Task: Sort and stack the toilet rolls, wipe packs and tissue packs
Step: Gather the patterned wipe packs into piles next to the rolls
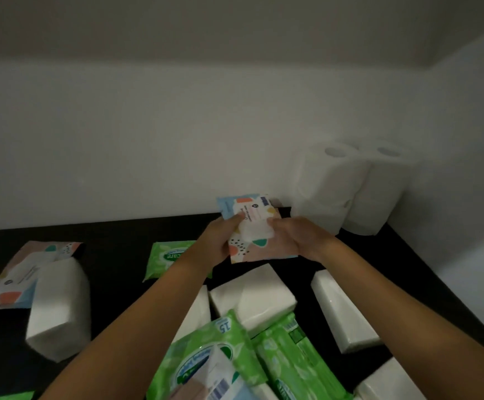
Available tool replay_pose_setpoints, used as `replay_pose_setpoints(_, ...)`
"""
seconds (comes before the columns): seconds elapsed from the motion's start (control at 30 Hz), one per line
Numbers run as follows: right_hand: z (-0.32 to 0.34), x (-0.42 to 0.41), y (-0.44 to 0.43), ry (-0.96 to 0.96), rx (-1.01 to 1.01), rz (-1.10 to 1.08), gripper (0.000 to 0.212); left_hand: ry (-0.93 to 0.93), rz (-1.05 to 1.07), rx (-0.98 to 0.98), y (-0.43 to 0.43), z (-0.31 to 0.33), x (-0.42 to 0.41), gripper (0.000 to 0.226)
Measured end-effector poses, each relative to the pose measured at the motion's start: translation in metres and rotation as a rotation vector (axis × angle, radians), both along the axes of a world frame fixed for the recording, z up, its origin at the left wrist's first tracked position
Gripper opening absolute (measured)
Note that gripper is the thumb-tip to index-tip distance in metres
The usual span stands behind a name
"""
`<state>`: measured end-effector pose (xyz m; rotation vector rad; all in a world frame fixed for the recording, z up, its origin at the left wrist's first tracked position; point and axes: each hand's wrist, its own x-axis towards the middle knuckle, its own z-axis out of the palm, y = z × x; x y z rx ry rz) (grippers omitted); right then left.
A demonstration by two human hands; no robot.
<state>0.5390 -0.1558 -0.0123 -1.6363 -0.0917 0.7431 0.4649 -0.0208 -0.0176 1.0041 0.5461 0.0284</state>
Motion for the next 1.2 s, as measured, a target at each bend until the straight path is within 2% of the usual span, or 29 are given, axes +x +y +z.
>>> replay_pose_setpoints(0.1, -0.006, 0.018, -0.004, 0.062, 0.075, -0.024, 0.034, 0.083, -0.012, 0.057, -0.001, -0.005, 0.023, 0.033)
replay_pose_setpoints(0.23, -0.017, 0.041, 0.001, 0.062, 0.033, -0.068, 0.036, 0.156, 0.029, 0.172, 0.009, -0.017, 0.049, 0.03)
replay_pose_setpoints(0.4, -0.041, 0.067, 0.01, -0.066, -0.231, -0.079, 0.036, 0.199, 0.015, 0.211, 0.015, -0.033, 0.07, 0.032)
replay_pose_setpoints(0.5, -0.053, 0.071, 0.014, -0.126, -0.335, -0.077, 0.038, 0.275, -0.005, 0.314, 0.013, -0.047, 0.077, 0.031)
replay_pose_setpoints(0.63, -0.063, 0.068, 0.018, -0.239, -0.474, -0.04, 0.042, 0.252, 0.028, 0.446, 0.008, -0.063, 0.078, 0.025)
replay_pose_setpoints(0.77, -0.065, 0.07, 0.017, -0.28, -0.463, -0.051, 0.037, 0.27, 0.038, 0.51, 0.008, -0.063, 0.078, 0.021)
replay_pose_setpoints(0.93, -0.068, 0.069, 0.015, -0.297, -0.454, -0.058, 0.035, 0.3, 0.029, 0.521, 0.01, -0.058, 0.075, 0.034)
replay_pose_setpoints(1.2, -0.068, 0.072, 0.012, -0.291, -0.437, -0.068, 0.036, 0.341, -0.003, 0.54, 0.006, -0.055, 0.079, 0.036)
